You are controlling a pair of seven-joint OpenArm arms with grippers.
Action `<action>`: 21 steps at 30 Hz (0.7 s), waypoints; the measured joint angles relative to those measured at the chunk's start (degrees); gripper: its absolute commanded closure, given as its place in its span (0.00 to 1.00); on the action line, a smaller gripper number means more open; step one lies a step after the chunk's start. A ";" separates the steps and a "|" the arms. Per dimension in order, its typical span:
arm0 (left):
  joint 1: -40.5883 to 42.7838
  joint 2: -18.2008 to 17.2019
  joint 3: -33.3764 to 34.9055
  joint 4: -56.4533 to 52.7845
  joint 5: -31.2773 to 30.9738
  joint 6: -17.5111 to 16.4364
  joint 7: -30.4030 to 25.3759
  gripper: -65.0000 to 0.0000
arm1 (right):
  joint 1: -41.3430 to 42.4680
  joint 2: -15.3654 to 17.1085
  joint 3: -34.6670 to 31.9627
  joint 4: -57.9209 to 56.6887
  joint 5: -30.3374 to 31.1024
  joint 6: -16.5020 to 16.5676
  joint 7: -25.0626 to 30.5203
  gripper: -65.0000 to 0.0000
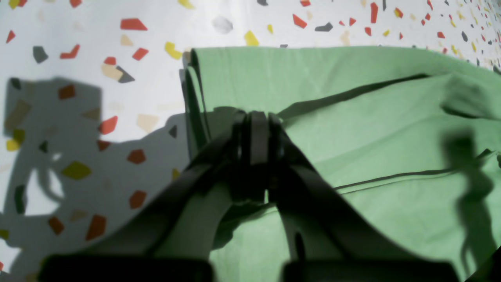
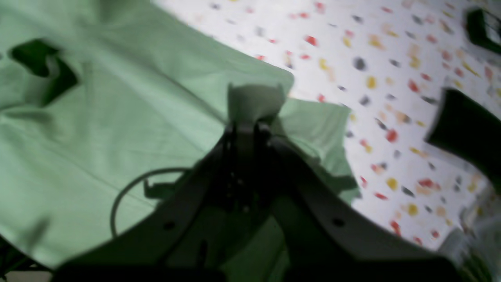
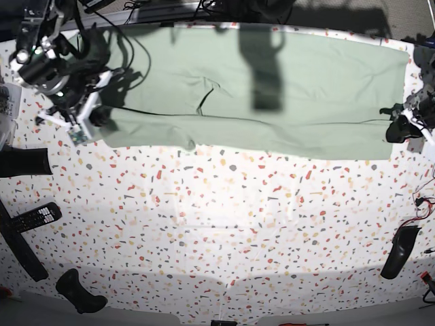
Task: Fold the T-shirt properly
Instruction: 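Lay the folded edge down along the hem with both grippers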
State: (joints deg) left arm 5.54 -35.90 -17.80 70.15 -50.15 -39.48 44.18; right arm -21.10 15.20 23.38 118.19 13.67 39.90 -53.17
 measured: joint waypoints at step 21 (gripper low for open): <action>0.02 -0.63 0.00 4.94 -5.79 -0.02 9.97 1.00 | 0.00 0.00 4.22 0.00 10.43 -0.02 -9.14 1.00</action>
State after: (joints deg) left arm 5.56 -36.53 -17.80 75.09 -55.94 -39.51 54.15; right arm -21.10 15.20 27.59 118.19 24.10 39.88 -62.30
